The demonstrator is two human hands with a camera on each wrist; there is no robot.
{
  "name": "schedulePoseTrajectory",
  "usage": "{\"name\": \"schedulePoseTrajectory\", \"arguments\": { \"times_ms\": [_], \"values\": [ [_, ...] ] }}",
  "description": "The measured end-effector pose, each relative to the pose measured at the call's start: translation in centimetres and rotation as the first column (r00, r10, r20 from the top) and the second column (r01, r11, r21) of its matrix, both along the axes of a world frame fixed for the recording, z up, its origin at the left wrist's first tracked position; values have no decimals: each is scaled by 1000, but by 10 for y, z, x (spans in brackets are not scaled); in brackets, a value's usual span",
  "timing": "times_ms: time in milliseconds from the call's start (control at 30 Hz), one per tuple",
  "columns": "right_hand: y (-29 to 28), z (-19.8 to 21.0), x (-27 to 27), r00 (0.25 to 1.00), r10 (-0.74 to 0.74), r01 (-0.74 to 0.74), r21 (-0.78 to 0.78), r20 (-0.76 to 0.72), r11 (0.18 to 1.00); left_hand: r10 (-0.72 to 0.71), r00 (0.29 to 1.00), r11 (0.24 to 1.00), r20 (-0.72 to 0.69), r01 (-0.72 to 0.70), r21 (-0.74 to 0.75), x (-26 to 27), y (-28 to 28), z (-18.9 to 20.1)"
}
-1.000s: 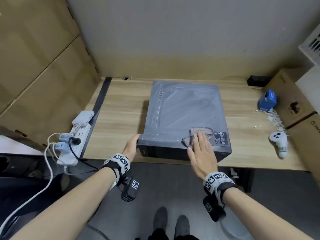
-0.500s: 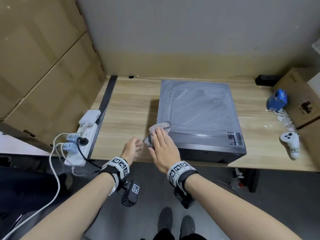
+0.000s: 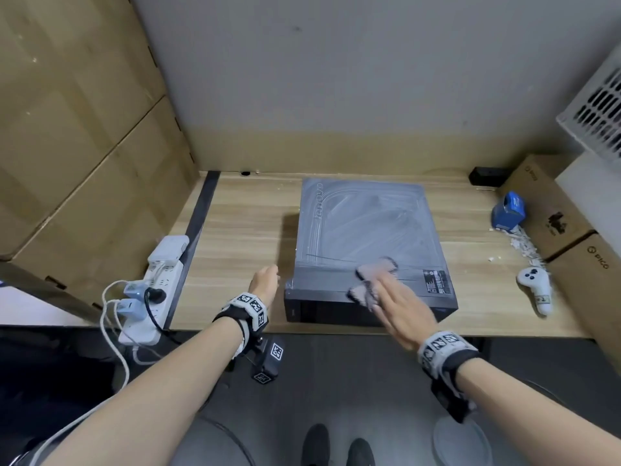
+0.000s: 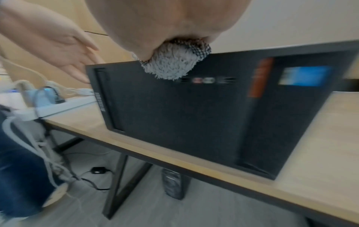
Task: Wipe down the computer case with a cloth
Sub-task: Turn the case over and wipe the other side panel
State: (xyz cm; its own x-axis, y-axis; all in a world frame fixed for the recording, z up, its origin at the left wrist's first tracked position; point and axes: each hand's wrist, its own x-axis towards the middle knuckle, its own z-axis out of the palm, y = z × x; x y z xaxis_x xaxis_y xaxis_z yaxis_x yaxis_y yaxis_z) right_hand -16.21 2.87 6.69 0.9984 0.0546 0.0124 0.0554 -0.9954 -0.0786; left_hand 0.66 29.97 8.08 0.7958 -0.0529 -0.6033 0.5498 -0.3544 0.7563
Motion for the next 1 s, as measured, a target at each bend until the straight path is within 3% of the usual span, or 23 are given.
{"name": "schedulePoseTrajectory", "arguments": {
  "times_ms": [133, 267, 433, 700, 833, 1000],
  "values": [
    [-49, -2, -32, 989, -147, 147, -3, -15, 989, -39, 999, 998, -27, 40, 45, 9, -8, -19],
    [-43, -5, -26, 976, -217, 219, 117, -31, 969, -34, 997, 999, -71, 33, -14, 14, -4, -36],
    [29, -18, 9, 997, -20, 4, 197, 77, 980, -16, 995, 999, -101, 11, -50, -8, 17, 4],
    [137, 7, 89, 973, 185, -220, 304, 140, 927, -12, 990, 999, -138, 6, -46, -11, 56, -13],
    [139, -2, 95, 928, 344, -361, 116, 141, 925, 28, 990, 998, -135, -36, -57, -10, 59, -19],
    [91, 5, 74, 855, 483, -500, 49, 190, 865, 24, 990, 997, -141, -34, -72, -13, 51, -19]
  ]
}}
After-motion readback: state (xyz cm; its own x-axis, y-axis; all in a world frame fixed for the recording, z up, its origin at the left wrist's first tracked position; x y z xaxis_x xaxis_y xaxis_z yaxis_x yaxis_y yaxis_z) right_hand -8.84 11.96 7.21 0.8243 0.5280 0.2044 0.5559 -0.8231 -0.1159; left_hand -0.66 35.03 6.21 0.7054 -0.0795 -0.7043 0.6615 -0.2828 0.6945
